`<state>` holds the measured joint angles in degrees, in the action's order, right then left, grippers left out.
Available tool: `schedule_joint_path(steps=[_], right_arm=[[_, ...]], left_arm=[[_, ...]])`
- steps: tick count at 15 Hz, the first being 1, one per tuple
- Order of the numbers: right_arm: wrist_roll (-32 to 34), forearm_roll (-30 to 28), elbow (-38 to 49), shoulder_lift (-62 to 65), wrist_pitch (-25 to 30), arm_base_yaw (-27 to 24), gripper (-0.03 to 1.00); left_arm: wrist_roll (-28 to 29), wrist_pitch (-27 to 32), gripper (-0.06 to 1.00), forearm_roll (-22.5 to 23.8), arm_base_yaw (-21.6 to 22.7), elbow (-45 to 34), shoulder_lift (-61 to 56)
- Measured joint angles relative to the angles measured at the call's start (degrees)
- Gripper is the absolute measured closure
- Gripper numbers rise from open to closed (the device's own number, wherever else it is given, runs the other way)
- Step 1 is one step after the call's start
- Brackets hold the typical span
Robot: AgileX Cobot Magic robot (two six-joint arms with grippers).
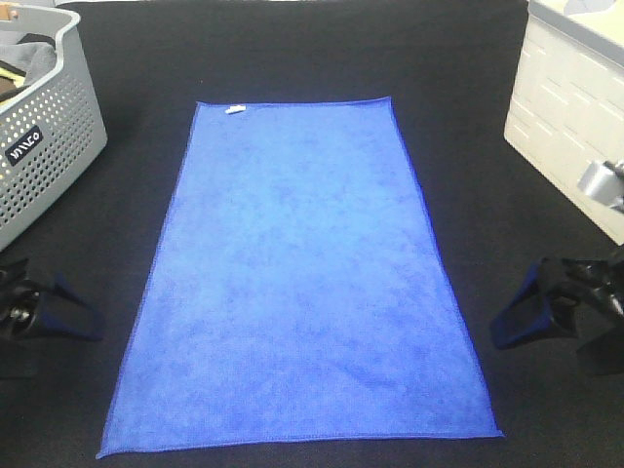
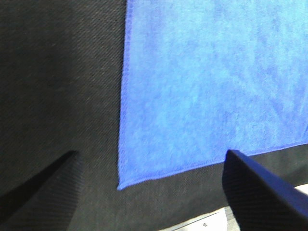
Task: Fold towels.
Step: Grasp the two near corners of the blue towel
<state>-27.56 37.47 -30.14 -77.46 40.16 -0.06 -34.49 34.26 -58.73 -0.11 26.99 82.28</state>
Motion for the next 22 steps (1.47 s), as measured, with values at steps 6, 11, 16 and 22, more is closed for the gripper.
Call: schedule_joint_path(steps=[6,11,16,22], right_arm=[[-10.8,11.9,-0.1,-12.0,-0.5,0.0,0.05],[-19.9,20.3,-0.2,-19.6,-2.0,0.0,0.10],[-21.3,26.0,-0.7,-23.0,-8.7,8.9,0.17],[-21.3,29.2,-0.7,-25.3,-12.2,9.6,0.54]], left_arm=[[-13.1,-1.1,0.19,-10.3,0.0,0.1,11.0],[-23.8,-1.9,0.19,-18.7,0.0,0.1,17.8],[-29.4,-1.5,0.20,-27.7,-5.3,0.6,21.7],[-33.7,-2.3,0.51,-34.9,-8.7,1.4,24.6]])
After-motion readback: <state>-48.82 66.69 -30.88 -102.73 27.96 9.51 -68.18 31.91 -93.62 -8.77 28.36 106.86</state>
